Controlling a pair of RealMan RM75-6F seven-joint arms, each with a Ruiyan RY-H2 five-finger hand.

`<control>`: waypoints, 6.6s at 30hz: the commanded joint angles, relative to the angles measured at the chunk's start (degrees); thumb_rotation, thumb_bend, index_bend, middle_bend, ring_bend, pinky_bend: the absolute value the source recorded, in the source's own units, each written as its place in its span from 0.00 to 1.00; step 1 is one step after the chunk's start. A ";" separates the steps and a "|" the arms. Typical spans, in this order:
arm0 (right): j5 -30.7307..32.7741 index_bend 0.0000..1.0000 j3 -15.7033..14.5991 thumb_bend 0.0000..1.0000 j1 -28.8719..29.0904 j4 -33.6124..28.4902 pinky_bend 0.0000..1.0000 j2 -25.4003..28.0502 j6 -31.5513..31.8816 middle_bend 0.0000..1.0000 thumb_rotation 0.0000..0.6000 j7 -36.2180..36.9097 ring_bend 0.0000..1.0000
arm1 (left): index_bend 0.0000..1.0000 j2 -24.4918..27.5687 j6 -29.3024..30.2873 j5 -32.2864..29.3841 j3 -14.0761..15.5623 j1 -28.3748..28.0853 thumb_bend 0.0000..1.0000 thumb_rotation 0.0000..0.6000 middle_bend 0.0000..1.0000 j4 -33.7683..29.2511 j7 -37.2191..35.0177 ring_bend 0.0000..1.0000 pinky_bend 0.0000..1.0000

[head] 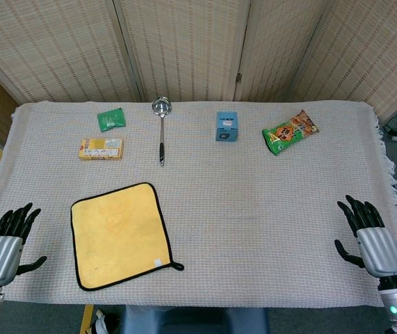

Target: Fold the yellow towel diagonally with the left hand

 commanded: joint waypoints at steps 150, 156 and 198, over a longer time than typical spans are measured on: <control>-15.13 0.00 -6.19 0.46 -4.97 -1.52 0.00 3.05 9.52 0.00 0.88 4.43 0.00 | 0.68 -26.35 7.82 2.29 10.39 -4.65 0.54 1.00 1.00 11.95 -16.55 1.00 1.00; -15.97 0.00 -6.56 0.46 -5.68 -1.15 0.00 3.51 11.35 0.00 0.88 5.30 0.00 | 0.68 -27.59 7.89 4.06 11.97 -2.18 0.54 1.00 1.00 14.15 -16.80 1.00 1.00; -16.63 0.00 -7.19 0.46 -5.94 -1.56 0.00 3.34 11.40 0.00 0.88 4.72 0.00 | 0.00 -11.82 13.71 4.04 6.49 5.64 0.37 1.00 0.96 15.32 -21.57 0.97 0.99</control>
